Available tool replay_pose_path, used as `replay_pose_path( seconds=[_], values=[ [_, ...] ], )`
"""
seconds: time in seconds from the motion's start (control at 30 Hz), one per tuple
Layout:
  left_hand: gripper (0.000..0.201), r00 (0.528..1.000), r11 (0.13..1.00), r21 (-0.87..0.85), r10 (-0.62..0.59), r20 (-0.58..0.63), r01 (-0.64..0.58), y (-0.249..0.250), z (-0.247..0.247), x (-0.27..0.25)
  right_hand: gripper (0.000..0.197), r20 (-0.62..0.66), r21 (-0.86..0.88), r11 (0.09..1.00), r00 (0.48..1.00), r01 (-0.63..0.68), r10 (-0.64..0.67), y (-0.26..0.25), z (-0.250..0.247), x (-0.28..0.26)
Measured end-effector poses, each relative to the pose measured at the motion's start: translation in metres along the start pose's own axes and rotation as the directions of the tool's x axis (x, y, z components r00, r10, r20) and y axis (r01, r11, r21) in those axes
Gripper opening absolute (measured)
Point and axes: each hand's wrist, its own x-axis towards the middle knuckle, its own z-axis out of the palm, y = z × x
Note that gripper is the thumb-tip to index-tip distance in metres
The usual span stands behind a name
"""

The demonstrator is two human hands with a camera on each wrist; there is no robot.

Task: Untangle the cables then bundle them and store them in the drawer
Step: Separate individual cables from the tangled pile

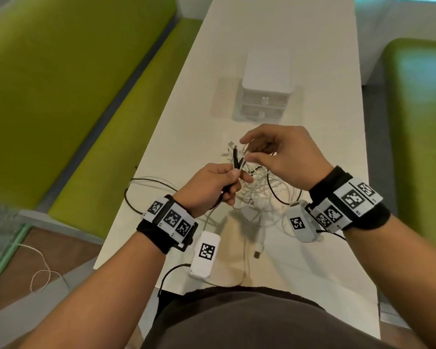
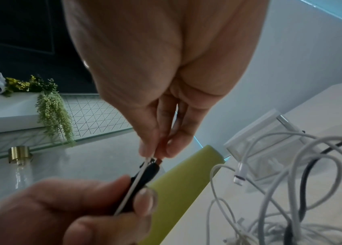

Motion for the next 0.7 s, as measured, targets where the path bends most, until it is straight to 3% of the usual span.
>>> replay_pose_path(
  seconds=[0.2,0.43,0.57,0.7],
  values=[
    [0.036,1.000,0.999,-0.033,0.013,-0.019,-0.013,0.003,0.006,0.000,0.038,-0.110,0.182,0.980,0.989,-0.082,0.103,0.009,0.017,-0.002],
    [0.028,0.995,0.987,-0.152,0.028,-0.095,-0.042,-0.002,0.009,0.002,0.018,-0.066,0.296,0.948,0.988,-0.116,0.141,0.014,0.026,-0.007],
    [0.031,0.999,0.990,-0.140,0.015,-0.050,-0.022,0.001,0.005,0.001,0.016,-0.092,0.319,0.944,0.989,-0.082,0.117,0.015,0.029,-0.009],
    [0.034,1.000,0.992,-0.123,-0.007,-0.025,0.004,0.003,0.003,-0.001,0.037,-0.075,0.308,0.951,0.996,-0.029,0.055,0.012,0.027,-0.009]
  ],
)
